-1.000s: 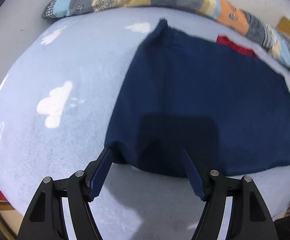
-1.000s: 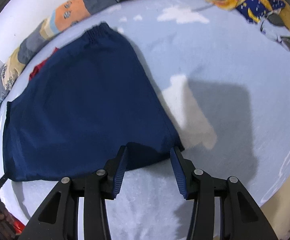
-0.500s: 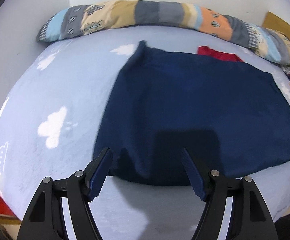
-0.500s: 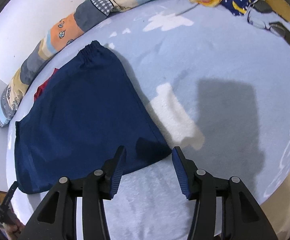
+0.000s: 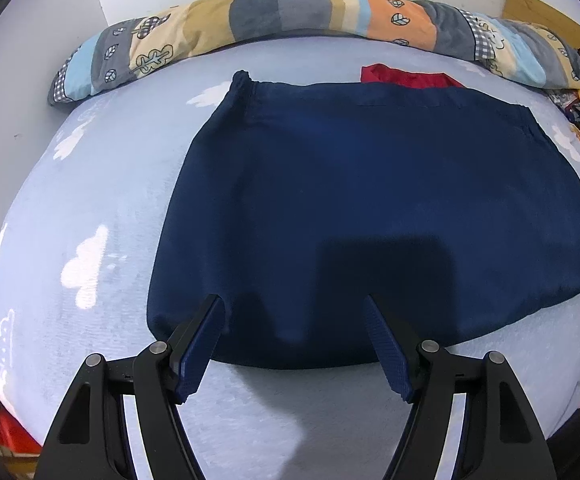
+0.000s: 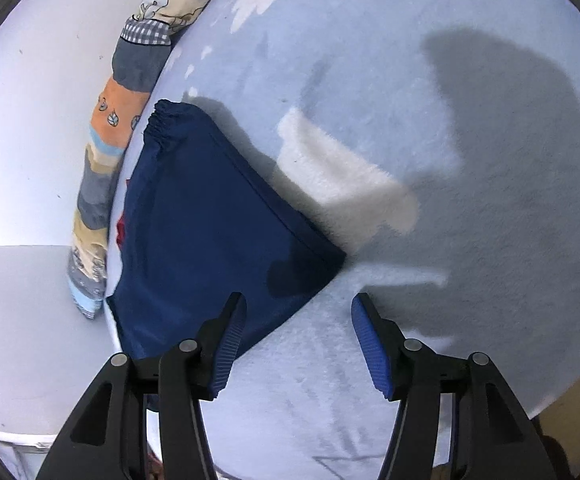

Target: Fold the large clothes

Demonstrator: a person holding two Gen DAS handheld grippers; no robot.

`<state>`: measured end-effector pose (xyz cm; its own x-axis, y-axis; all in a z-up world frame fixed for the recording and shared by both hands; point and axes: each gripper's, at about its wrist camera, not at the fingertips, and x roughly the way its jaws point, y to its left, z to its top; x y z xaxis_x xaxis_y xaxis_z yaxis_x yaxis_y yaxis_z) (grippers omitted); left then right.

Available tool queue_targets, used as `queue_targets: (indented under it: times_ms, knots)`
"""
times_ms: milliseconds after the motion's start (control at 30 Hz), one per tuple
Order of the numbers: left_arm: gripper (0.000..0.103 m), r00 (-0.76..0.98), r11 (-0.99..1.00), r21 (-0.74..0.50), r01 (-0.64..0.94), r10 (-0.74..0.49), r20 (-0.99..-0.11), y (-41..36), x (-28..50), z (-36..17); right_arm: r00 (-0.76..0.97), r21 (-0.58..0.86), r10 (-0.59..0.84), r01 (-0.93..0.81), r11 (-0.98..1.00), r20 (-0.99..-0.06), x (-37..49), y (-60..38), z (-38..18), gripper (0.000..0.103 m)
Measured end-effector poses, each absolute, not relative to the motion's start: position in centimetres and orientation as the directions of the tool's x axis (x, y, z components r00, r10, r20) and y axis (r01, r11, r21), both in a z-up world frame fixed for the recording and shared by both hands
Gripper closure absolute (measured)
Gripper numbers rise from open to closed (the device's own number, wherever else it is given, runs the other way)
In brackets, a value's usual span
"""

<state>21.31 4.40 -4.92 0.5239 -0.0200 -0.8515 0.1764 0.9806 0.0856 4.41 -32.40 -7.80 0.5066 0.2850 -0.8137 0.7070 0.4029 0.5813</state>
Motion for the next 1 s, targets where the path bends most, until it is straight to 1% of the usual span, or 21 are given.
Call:
queue_targets:
  times_ms: [133, 267, 333, 467, 600, 633, 700, 733, 767, 800, 833, 867, 900, 933, 967, 1000]
  knots:
    - [0.032, 0.520, 0.977, 0.086, 0.194, -0.028, -0.854, 4.2, 21.5, -5.1, 0.521, 0.601, 0.300, 0.692, 0.399, -0.799, 5.0, -32.2, -8.7, 0.044]
    - [0.032, 0.507, 0.973, 0.097, 0.209, -0.023, -0.861, 4.0, 22.0, -5.8, 0.573, 0.647, 0.301, 0.672, 0.360, -0.762, 5.3, -32.5, -9.2, 0.033]
    - [0.032, 0.489, 0.973, 0.098, 0.210, -0.018, -0.872, 3.8, 22.4, -6.4, 0.623, 0.684, 0.283, 0.648, 0.333, -0.729, 5.4, -32.7, -9.3, 0.033]
    - [0.032, 0.455, 0.973, 0.089, 0.211, -0.017, -0.891, 3.4, 23.3, -7.2, 0.718, 0.767, 0.274, 0.572, 0.291, -0.640, 6.6, -33.3, -9.7, 0.032]
    - [0.031, 0.444, 0.975, 0.087, 0.206, -0.014, -0.896, 3.2, 23.8, -7.7, 0.815, 0.867, 0.315, 0.403, 0.295, -0.486, 8.8, -34.0, -8.5, 0.033]
    - [0.031, 0.443, 0.975, 0.083, 0.204, -0.016, -0.896, 3.3, 23.9, -7.8, 0.808, 0.858, 0.326, 0.383, 0.343, -0.491, 9.6, -33.9, -7.9, 0.033]
    - [0.030, 0.443, 0.976, 0.079, 0.202, -0.019, -0.897, 3.2, 24.1, -7.8, 0.740, 0.799, 0.344, 0.427, 0.424, -0.578, 11.3, -33.3, -8.5, 0.033]
    - [0.030, 0.442, 0.976, 0.078, 0.202, -0.020, -0.897, 3.2, 24.1, -7.9, 0.707, 0.784, 0.363, 0.459, 0.419, -0.608, 11.8, -33.1, -9.5, 0.034]
    - [0.029, 0.441, 0.976, 0.078, 0.201, -0.020, -0.897, 3.2, 24.2, -8.0, 0.685, 0.777, 0.379, 0.482, 0.404, -0.622, 12.1, -33.0, -10.4, 0.038]
    - [0.029, 0.441, 0.977, 0.077, 0.199, -0.019, -0.897, 3.2, 24.2, -8.0, 0.691, 0.781, 0.375, 0.482, 0.398, -0.618, 12.2, -32.9, -10.4, 0.037]
    - [0.029, 0.441, 0.978, 0.076, 0.195, -0.018, -0.897, 3.1, 24.2, -8.0, 0.712, 0.806, 0.391, 0.451, 0.383, -0.584, 12.3, -32.9, -10.1, 0.037]
    - [0.029, 0.442, 0.979, 0.075, 0.191, -0.017, -0.897, 3.1, 24.3, -8.1, 0.734, 0.840, 0.421, 0.398, 0.369, -0.533, 12.6, -32.6, -9.5, 0.043]
    - [0.029, 0.443, 0.979, 0.077, 0.188, -0.015, -0.896, 3.0, 24.3, -8.1, 0.745, 0.841, 0.417, 0.364, 0.400, -0.520, 12.8, -32.5, -8.7, 0.047]
    - [0.029, 0.444, 0.979, 0.078, 0.186, -0.013, -0.896, 2.9, 24.3, -8.1, 0.738, 0.812, 0.398, 0.347, 0.469, -0.545, 13.2, -32.1, -7.9, 0.057]
    - [0.029, 0.445, 0.979, 0.079, 0.186, -0.012, -0.896, 2.8, 24.4, -8.1, 0.712, 0.778, 0.388, 0.359, 0.516, -0.586, 13.6, -31.9, -7.8, 0.062]
    - [0.029, 0.445, 0.979, 0.081, 0.185, -0.010, -0.895, 2.7, 24.4, -8.1, 0.690, 0.764, 0.389, 0.382, 0.520, -0.610, 13.8, -32.0, -8.3, 0.063]
